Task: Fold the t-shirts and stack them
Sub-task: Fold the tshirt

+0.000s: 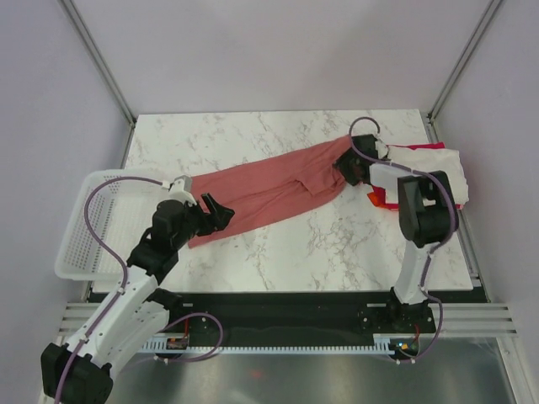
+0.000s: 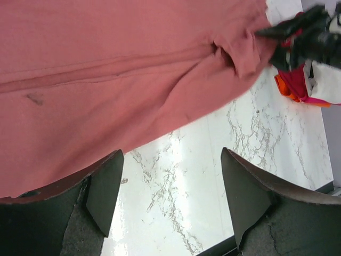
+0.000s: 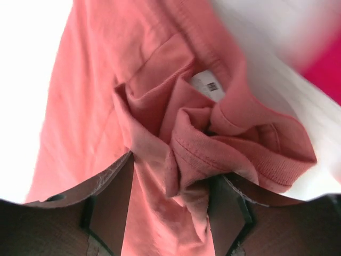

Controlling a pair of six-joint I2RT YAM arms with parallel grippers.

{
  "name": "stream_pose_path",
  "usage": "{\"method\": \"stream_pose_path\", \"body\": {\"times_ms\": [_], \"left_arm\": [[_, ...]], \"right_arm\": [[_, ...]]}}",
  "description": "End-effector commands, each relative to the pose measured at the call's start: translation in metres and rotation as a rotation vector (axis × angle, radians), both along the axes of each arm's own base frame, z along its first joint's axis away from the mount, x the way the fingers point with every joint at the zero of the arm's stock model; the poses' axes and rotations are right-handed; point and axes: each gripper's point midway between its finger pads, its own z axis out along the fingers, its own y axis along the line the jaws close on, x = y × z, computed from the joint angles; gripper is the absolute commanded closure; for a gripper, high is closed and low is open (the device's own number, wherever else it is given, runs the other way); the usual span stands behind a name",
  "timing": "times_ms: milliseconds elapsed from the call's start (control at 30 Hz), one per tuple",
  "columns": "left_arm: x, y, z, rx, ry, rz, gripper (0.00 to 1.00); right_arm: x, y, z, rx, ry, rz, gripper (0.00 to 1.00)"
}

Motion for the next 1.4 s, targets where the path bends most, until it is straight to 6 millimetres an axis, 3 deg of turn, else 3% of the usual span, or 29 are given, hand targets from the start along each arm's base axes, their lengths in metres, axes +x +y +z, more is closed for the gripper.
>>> {"method": "stream_pose_path", "body": {"times_ms": [0,33,67,100,133,167,267,300,333,367,400,433,467,500,533,633,667,700,733,767,833,867,967,1133,1167,1200,1267,1367], "left_arm": [[0.003,0.005,-0.008,0.024,0.02,0.024,0.19],[0.002,0.005,-0.009,0.026,0.023,0.022,0.19],[0.002,0.005,-0.009,0.027,0.024,0.021,0.19],[0.001,0.005,-0.009,0.022,0.023,0.023,0.19],[0.0,0.006,-0.01,0.024,0.022,0.023,0.19],[0.0,0.007,-0.01,0.024,0.022,0.027,0.19],[-0.004,0.013,-0.008,0.02,-0.012,0.056,0.2],[-0.004,0.017,-0.008,0.024,-0.025,0.073,0.2],[-0.007,0.018,-0.005,0.015,-0.048,0.073,0.2],[-0.006,0.022,-0.005,0.022,-0.059,0.093,0.2],[-0.007,0.024,-0.004,0.03,-0.07,0.097,0.2],[-0.007,0.026,-0.002,0.032,-0.081,0.099,0.2],[-0.007,0.028,-0.001,0.037,-0.088,0.11,0.2],[-0.009,0.03,-0.003,0.048,-0.085,0.113,0.2],[-0.009,0.032,-0.002,0.052,-0.09,0.121,0.2],[-0.012,0.036,0.004,0.046,-0.135,0.131,0.2],[-0.013,0.037,0.006,0.046,-0.146,0.136,0.2],[-0.014,0.038,0.007,0.044,-0.157,0.139,0.2],[-0.015,0.039,0.003,0.046,-0.16,0.138,0.2],[-0.016,0.041,0.007,0.042,-0.181,0.145,0.2],[-0.018,0.044,0.003,0.046,-0.191,0.158,0.2],[-0.017,0.049,0.002,0.046,-0.197,0.188,0.2],[-0.019,0.053,0.007,0.04,-0.225,0.207,0.21],[-0.021,0.07,0.01,0.044,-0.238,0.296,0.21],[-0.022,0.074,0.01,0.044,-0.238,0.319,0.21],[-0.022,0.075,0.01,0.042,-0.24,0.322,0.22],[-0.024,0.077,0.015,0.031,-0.259,0.332,0.22],[-0.027,0.08,0.018,0.025,-0.279,0.345,0.23]], "right_arm": [[0.058,0.027,-0.001,0.027,-0.009,0.117,0.38],[0.093,0.033,0.004,0.025,-0.051,0.135,0.36],[0.099,0.043,0.005,0.044,-0.037,0.183,0.32],[0.106,0.045,-0.007,0.026,-0.015,0.209,0.29],[0.124,0.048,0.017,0.018,-0.071,0.223,0.25],[0.125,0.047,0.02,0.003,-0.067,0.227,0.17],[0.116,0.044,0.043,-0.027,-0.091,0.256,0.15],[0.11,0.043,0.067,-0.029,-0.125,0.262,0.15],[0.092,0.04,0.054,-0.032,-0.086,0.268,0.15],[0.083,0.041,0.057,-0.034,-0.094,0.279,0.16],[0.073,0.044,0.08,-0.029,-0.132,0.288,0.16],[0.049,0.043,0.06,-0.028,-0.078,0.298,0.16],[0.038,0.051,0.064,-0.023,-0.089,0.317,0.17],[0.027,0.055,0.081,-0.02,-0.125,0.331,0.17],[0.005,0.055,0.064,-0.03,-0.082,0.338,0.17],[-0.038,0.067,0.057,-0.039,-0.061,0.348,0.17],[-0.054,0.08,0.054,-0.03,-0.053,0.373,0.17],[-0.062,0.085,0.061,-0.018,-0.071,0.352,0.17],[-0.081,0.087,0.045,-0.025,-0.037,0.352,0.18],[-0.094,0.107,0.046,-0.005,-0.053,0.385,0.18],[-0.12,0.123,0.038,0.054,-0.035,0.371,0.2],[-0.131,0.144,0.041,0.077,-0.063,0.403,0.21],[-0.166,0.178,0.038,0.105,-0.074,0.407,0.23],[-0.187,0.24,0.052,0.136,-0.136,0.424,0.25],[-0.197,0.254,0.043,0.137,-0.113,0.432,0.26],[-0.193,0.265,0.049,0.147,-0.133,0.419,0.27],[-0.202,0.289,0.048,0.18,-0.134,0.425,0.27],[-0.2,0.322,0.041,0.246,-0.139,0.43,0.3]]}}
